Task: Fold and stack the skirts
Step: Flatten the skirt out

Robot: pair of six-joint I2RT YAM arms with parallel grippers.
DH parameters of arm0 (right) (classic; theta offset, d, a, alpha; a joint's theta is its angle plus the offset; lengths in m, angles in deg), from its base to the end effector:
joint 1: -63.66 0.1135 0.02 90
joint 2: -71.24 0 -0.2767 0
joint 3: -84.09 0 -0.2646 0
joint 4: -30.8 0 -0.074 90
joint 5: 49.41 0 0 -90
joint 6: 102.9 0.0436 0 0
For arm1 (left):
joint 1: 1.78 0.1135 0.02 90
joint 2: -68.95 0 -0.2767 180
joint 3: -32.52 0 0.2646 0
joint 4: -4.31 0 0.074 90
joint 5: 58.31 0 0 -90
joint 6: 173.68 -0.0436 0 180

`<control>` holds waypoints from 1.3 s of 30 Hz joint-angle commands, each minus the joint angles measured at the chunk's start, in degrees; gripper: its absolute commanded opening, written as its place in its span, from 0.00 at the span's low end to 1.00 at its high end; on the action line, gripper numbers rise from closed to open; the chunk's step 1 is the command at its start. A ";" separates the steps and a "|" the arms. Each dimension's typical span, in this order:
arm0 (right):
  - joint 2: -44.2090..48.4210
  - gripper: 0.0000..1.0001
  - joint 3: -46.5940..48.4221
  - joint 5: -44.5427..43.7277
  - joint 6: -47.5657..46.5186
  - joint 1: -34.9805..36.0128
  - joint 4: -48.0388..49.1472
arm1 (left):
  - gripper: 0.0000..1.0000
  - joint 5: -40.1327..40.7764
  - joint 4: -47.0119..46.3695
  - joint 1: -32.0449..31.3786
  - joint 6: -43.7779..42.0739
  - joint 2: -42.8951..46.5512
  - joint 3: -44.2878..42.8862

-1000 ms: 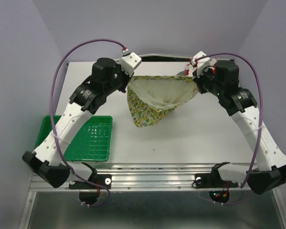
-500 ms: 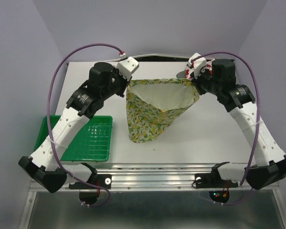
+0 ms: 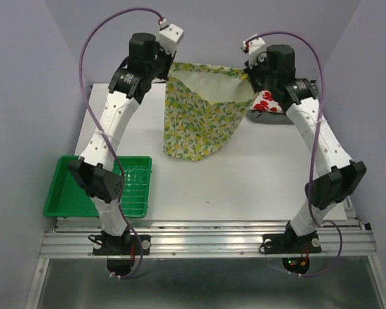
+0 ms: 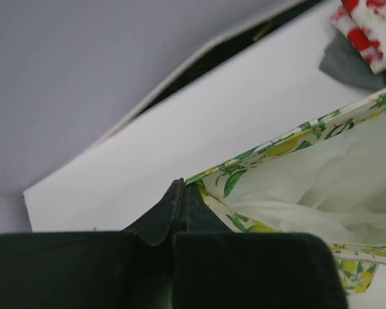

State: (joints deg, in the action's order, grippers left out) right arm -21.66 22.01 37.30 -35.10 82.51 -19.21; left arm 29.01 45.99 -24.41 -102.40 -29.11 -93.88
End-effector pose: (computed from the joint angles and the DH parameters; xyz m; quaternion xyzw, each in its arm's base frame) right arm 0.3607 0.1205 0.4521 -0.2811 0.7949 -0.0399 0.5362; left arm 0.3740 -0.1581 0.4860 0.2905 0.7286 -0.0395 0.6190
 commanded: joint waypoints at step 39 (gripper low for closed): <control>11.86 0.50 -46.81 11.97 -7.16 -4.70 -10.00 | 0.63 -13.84 5.52 -9.80 -23.64 29.94 58.36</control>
State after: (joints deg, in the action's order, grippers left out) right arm -13.62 -24.87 42.22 -37.68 77.26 -22.38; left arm 19.87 47.04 -33.57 -122.35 -2.97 -36.20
